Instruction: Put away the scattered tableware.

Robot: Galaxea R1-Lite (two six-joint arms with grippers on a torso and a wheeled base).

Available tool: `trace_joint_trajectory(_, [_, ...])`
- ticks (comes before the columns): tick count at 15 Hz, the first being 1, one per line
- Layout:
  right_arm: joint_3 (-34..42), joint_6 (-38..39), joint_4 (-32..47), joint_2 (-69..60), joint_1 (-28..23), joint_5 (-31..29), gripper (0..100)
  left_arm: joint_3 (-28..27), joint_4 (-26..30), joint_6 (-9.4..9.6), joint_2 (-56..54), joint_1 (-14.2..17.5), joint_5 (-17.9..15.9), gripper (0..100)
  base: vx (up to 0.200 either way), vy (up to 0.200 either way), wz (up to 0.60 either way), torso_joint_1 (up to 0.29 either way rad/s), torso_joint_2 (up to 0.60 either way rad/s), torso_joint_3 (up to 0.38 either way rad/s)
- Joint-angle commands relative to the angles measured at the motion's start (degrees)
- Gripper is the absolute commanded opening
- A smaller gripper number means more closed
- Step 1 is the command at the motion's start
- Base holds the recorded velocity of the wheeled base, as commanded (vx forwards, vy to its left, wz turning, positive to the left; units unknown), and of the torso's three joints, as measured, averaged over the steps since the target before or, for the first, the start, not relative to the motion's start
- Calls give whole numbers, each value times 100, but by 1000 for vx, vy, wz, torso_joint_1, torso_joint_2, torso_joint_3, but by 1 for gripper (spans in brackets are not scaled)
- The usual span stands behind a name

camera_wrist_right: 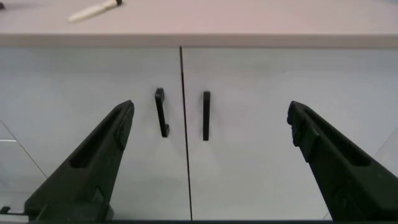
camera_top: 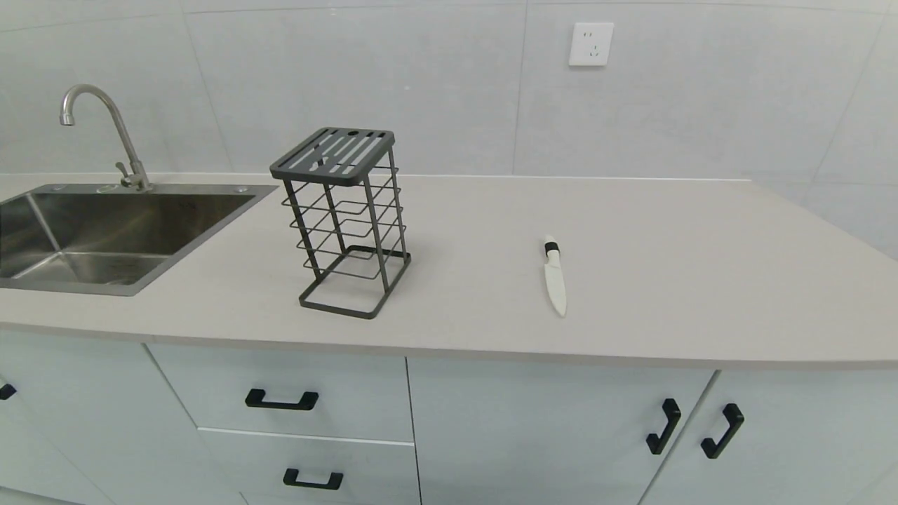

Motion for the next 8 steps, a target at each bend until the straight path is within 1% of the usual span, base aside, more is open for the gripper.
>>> trace_joint_trajectory(1, [7,0,3,8,1,3,100,0,1,4,7,0,-2,100,0,0,0,417,-481,-246])
trace_joint_trajectory(3, [-2,0,3,8,1,3,100,0,1,-5,7,0,-2,100,0,0,0,332,-493,-242])
trace_joint_trajectory(8, [-2,0,3,8,1,3,100,0,1,-5,7,0,-2,100,0,0,0,282,-523,-248])
